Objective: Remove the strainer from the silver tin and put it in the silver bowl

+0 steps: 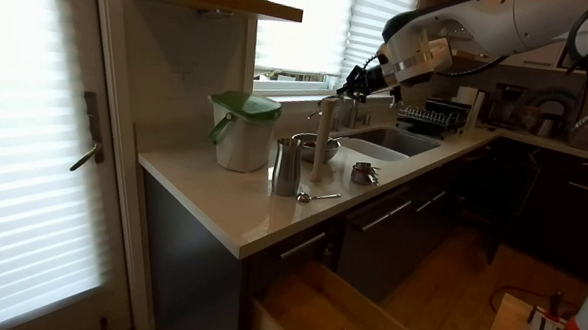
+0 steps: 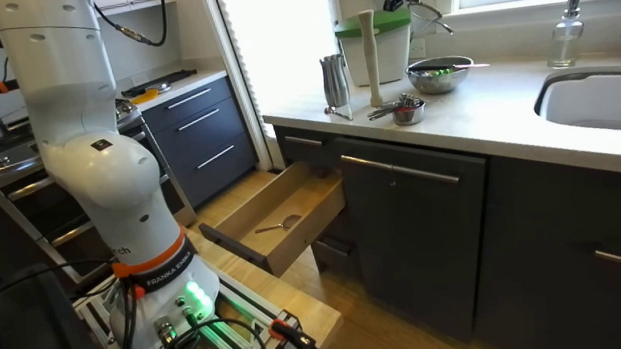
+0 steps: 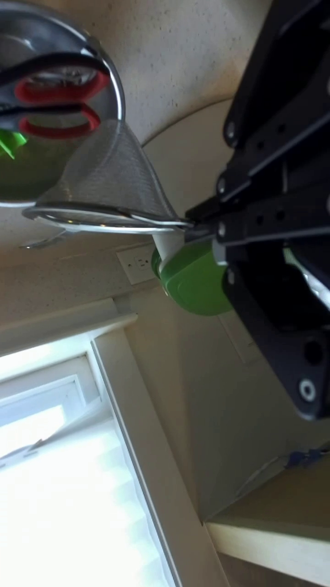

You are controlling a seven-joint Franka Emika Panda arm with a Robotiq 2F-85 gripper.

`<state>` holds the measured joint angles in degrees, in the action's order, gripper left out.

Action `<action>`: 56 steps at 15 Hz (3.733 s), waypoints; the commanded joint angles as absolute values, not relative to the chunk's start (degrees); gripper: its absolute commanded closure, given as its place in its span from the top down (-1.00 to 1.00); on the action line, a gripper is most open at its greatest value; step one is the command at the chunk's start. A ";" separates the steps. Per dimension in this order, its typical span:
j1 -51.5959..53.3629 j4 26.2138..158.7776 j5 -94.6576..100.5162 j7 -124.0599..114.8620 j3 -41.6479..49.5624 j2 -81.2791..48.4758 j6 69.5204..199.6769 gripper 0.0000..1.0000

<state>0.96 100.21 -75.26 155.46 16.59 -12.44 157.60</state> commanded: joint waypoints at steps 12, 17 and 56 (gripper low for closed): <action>-7.04 85.77 -81.56 157.81 9.27 -28.10 160.35 -0.98; -7.53 84.37 -80.07 157.79 7.62 -29.94 161.98 -0.98; -10.52 87.98 -75.31 151.54 3.96 -26.24 161.45 1.00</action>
